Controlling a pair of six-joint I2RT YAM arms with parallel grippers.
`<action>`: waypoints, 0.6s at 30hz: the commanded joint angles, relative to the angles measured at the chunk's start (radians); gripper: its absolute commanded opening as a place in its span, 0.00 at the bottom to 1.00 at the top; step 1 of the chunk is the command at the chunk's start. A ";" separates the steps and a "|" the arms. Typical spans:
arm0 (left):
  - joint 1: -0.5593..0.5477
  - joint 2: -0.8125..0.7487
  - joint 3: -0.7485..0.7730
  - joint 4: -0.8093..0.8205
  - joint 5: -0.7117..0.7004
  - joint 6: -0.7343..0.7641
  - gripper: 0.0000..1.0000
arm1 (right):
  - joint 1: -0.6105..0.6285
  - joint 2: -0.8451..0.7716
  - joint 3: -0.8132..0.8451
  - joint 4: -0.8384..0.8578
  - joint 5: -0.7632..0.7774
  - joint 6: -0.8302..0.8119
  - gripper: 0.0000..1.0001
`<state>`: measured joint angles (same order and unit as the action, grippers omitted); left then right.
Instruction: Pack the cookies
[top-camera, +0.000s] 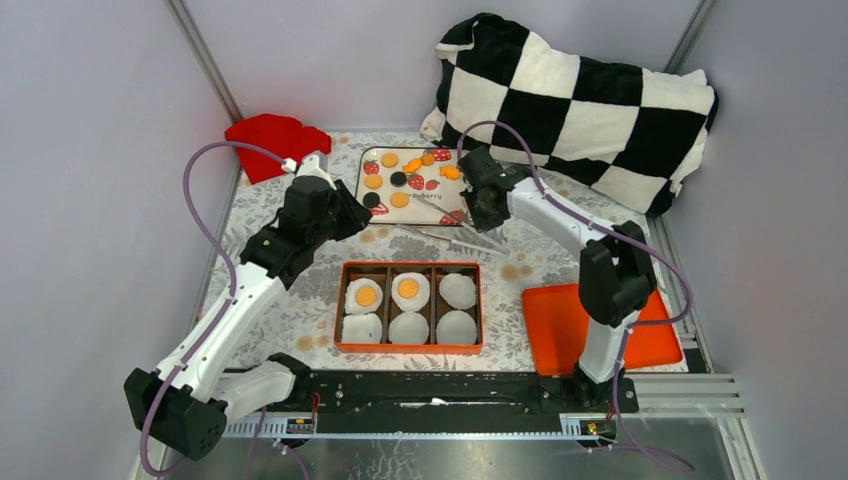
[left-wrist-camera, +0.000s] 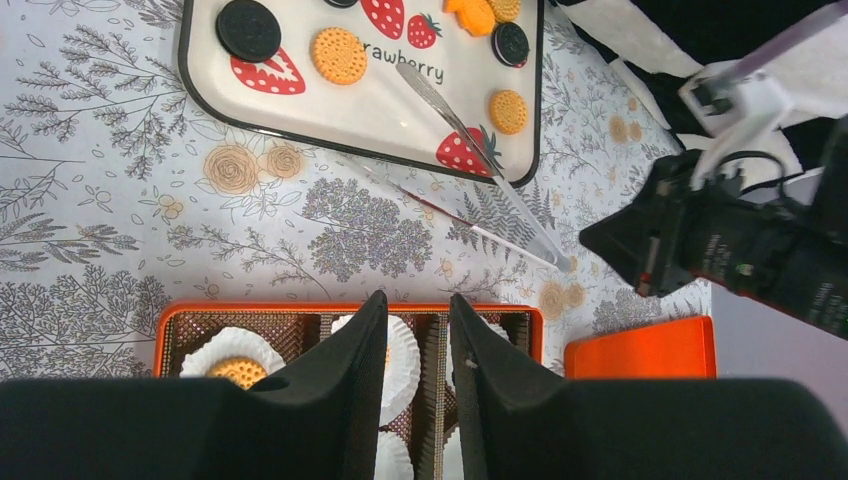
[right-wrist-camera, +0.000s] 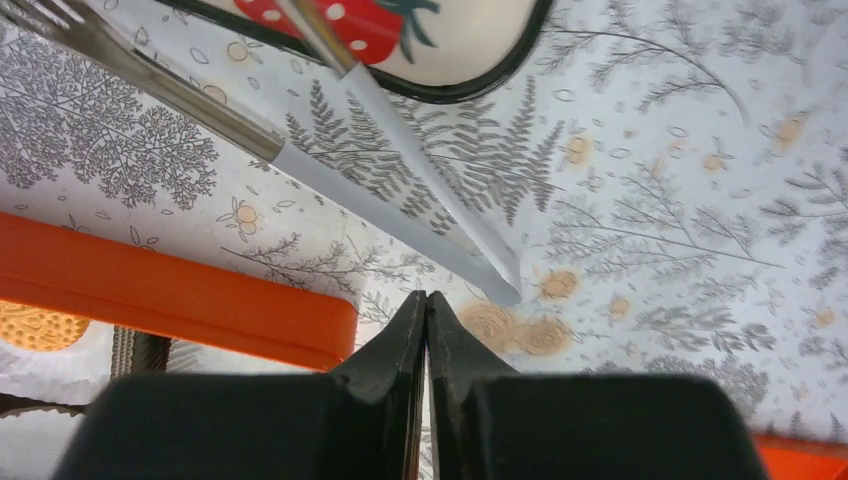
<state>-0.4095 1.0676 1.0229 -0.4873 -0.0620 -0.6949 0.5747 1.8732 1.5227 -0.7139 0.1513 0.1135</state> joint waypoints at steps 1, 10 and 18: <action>0.007 -0.008 0.014 0.022 0.022 0.020 0.34 | -0.024 -0.120 0.037 -0.063 0.089 0.082 0.05; 0.006 0.021 0.010 0.054 0.057 0.011 0.33 | -0.036 -0.170 0.041 -0.132 0.092 0.107 0.42; 0.006 0.030 -0.009 0.059 0.067 0.008 0.33 | -0.035 -0.012 0.032 -0.038 0.016 0.077 0.51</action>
<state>-0.4095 1.1011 1.0229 -0.4706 -0.0017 -0.6964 0.5423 1.7889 1.5448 -0.7944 0.2138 0.2085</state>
